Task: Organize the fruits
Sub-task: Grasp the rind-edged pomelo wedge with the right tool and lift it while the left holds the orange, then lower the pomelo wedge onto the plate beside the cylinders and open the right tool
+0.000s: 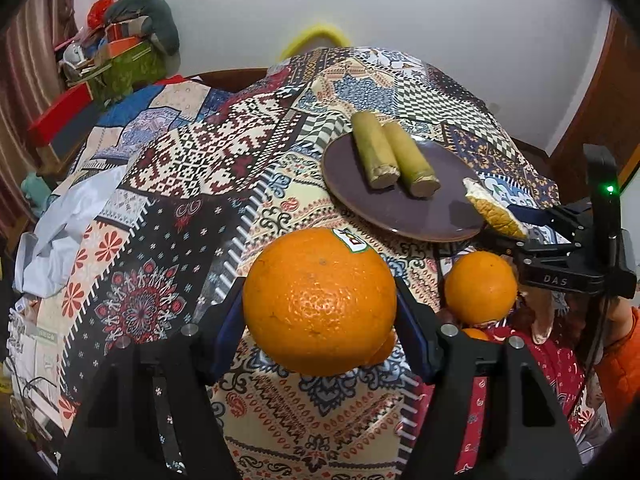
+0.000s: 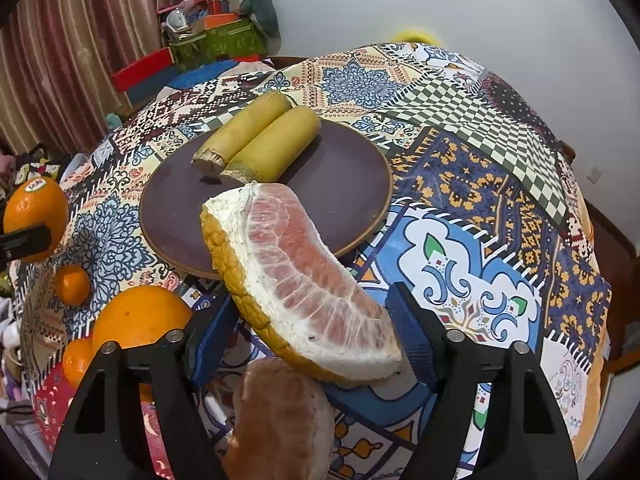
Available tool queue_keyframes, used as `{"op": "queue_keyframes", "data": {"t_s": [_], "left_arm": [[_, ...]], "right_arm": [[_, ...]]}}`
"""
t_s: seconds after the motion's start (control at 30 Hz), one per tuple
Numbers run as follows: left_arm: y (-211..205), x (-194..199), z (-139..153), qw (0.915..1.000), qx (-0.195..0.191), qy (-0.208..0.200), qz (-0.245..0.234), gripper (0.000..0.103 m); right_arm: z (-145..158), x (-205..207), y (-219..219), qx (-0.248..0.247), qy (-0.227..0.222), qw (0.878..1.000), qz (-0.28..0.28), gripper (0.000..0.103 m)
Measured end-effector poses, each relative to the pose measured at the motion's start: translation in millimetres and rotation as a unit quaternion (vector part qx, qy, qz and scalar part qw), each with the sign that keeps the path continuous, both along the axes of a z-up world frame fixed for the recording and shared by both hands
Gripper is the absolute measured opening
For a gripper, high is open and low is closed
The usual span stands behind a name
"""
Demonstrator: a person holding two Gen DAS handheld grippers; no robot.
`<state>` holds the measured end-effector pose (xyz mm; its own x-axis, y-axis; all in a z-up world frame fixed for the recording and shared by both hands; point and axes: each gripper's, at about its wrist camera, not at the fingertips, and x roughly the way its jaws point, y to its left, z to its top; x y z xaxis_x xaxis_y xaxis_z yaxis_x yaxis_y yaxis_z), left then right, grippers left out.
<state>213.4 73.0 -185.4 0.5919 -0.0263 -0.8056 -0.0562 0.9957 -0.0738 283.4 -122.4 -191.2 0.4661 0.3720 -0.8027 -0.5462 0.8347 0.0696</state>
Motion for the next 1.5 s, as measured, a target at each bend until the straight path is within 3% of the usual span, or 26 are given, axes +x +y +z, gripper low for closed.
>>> {"op": "queue_keyframes", "data": {"t_s": [0.3,0.5,0.9,1.13,1.5], "left_arm": [[-9,5,7,0.9999,-0.007,-0.007,-0.007,0.068],[-15,8,14,0.9997,-0.005,-0.017,-0.015,0.068],[-14,40,18,0.9994,-0.016,-0.022,-0.020,0.068],[-18,62,22,0.9991,-0.001,-0.032,-0.026,0.068],[-16,104,6,0.9994,0.016,-0.024,-0.021,0.068]], "right_arm": [[13,-8,-14,0.047,0.002,0.999,0.001,0.044],[32,-13,-24,0.076,-0.028,0.996,-0.024,0.027],[56,-9,-18,0.096,-0.055,0.994,-0.016,0.026],[73,0,-15,0.108,-0.078,0.991,-0.016,0.026],[69,30,-11,0.116,-0.068,0.990,-0.035,0.025]]}}
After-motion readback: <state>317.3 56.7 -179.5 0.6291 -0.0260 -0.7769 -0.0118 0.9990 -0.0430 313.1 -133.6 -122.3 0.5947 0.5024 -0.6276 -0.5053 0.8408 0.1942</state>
